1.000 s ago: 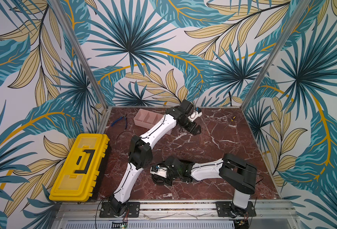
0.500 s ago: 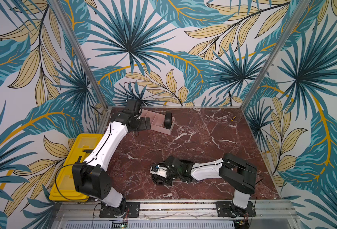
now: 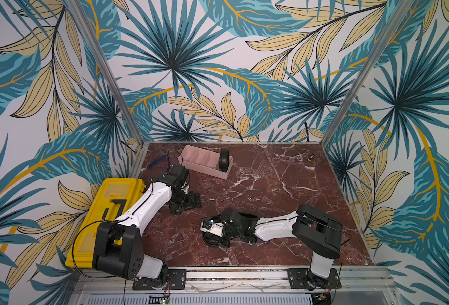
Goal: Place the belts into the storage roll
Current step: Roll the belt at the center of the board.
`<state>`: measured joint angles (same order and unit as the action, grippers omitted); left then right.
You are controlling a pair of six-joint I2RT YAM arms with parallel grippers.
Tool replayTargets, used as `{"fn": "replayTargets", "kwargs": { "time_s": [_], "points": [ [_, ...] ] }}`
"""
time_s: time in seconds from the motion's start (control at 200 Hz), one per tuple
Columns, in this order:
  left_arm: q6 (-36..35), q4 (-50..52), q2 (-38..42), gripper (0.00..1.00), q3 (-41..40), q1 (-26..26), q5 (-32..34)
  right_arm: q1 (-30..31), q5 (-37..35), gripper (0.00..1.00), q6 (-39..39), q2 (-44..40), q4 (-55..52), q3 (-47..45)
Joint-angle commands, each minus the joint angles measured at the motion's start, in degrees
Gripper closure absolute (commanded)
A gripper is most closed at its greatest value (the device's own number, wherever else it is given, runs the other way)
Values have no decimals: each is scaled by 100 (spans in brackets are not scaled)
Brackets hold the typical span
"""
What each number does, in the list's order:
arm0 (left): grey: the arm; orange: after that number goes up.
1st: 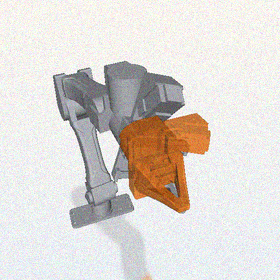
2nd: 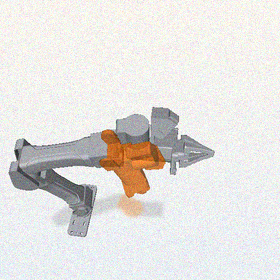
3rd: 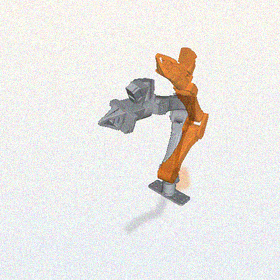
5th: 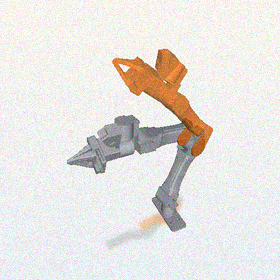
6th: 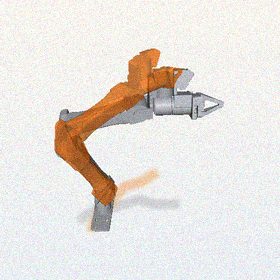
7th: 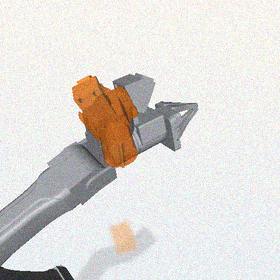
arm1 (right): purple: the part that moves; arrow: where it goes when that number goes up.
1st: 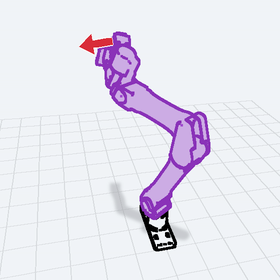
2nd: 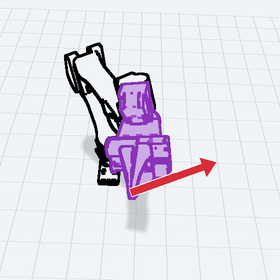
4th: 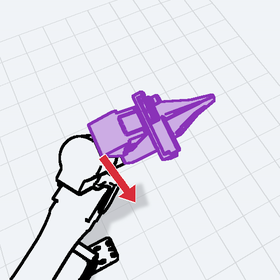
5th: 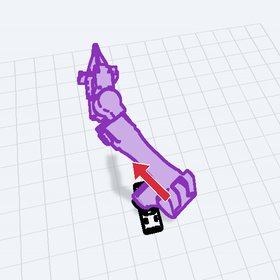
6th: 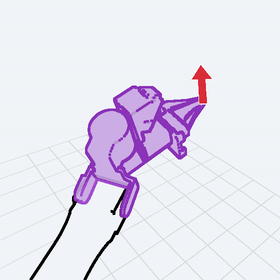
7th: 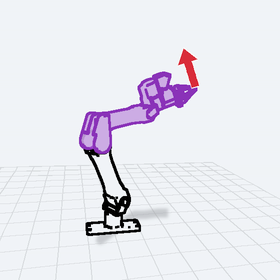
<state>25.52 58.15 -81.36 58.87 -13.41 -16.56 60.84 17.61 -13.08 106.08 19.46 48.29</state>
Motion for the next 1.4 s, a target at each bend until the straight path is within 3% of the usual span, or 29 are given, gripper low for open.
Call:
{"fn": "replayTargets", "kwargs": {
  "time_s": [0.0,0.285,0.386,0.651,0.771,1.026,1.272,1.397],
  "points": [
    [-348,-657,397,5,-437,-46,-775,-63,-135,99,32,25,-361,-232],
    [-205,-1760,-168,12,-1102,-421,-1510,-90,-120,99,14,-2,-341,-240],
    [-130,-2026,-150,21,-1405,-511,-1542,-96,-134,99,25,-19,-348,-250],
    [22,-2174,-12,25,-1588,-759,-1384,-123,-150,99,72,-101,-346,-326],
    [119,-2168,80,41,-1666,-814,-1205,-129,-153,99,63,-105,-348,-338],
    [351,-2014,234,42,-1686,-960,-1096,-158,-160,99,33,-148,-377,-384],
    [828,-1505,876,30,-1733,-966,-722,-178,-166,99,28,-193,-429,-410],
    [959,-1447,1105,31,-1854,-1107,-652,-186,-169,99,41,-202,-443,-421]
  ]
}}
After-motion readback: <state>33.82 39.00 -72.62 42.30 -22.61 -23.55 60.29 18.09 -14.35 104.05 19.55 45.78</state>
